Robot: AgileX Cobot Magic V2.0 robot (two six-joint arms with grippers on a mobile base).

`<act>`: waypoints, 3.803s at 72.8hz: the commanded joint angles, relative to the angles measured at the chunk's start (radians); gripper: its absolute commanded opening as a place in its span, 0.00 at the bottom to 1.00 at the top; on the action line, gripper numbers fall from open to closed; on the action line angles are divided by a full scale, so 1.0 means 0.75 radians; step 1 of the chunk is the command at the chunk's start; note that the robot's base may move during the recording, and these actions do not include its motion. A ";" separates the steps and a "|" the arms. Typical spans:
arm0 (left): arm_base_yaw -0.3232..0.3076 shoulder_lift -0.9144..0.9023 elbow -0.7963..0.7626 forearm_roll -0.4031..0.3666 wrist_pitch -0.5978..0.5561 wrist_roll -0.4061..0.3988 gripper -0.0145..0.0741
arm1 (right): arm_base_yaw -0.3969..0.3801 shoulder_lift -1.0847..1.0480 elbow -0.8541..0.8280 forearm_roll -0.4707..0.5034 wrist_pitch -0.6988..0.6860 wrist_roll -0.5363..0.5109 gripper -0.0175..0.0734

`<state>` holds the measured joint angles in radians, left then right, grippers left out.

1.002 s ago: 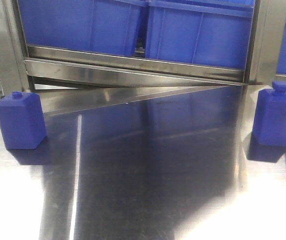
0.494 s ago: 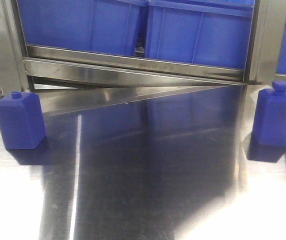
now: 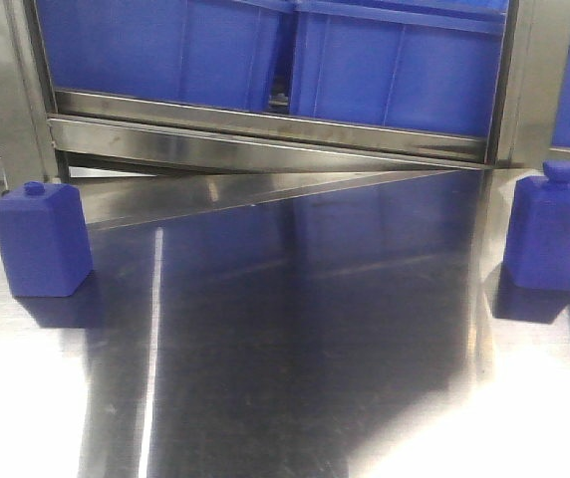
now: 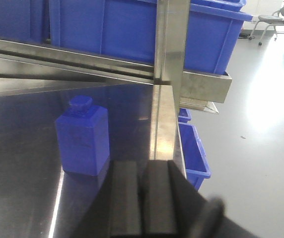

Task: Pick and sort blue part to right shelf
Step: 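Reach the left gripper down toward the blue bottle nearest it, then close the left gripper on the blue bottle and lift it, then lower the right gripper over the other blue bottle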

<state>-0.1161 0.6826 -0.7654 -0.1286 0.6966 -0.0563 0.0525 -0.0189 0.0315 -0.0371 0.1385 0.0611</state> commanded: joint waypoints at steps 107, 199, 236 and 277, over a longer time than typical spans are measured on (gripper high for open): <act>-0.304 1.372 -0.807 0.052 0.437 -0.163 0.89 | -0.010 -0.017 -0.030 -0.004 -0.115 -0.007 0.23; -0.318 0.817 -0.632 0.306 0.242 -0.178 0.54 | -0.010 -0.017 -0.030 -0.004 -0.115 -0.007 0.23; -0.318 -0.344 0.124 0.332 -0.522 -0.178 0.54 | -0.010 -0.016 -0.099 0.073 -0.185 -0.006 0.23; -0.318 -0.729 0.373 0.332 -0.539 -0.178 0.54 | 0.045 0.520 -0.922 0.236 0.314 -0.006 0.86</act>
<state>-0.3472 0.1234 -0.4585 0.1150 0.3978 -0.1872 0.0700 0.2702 -0.5478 0.1091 0.3712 0.0611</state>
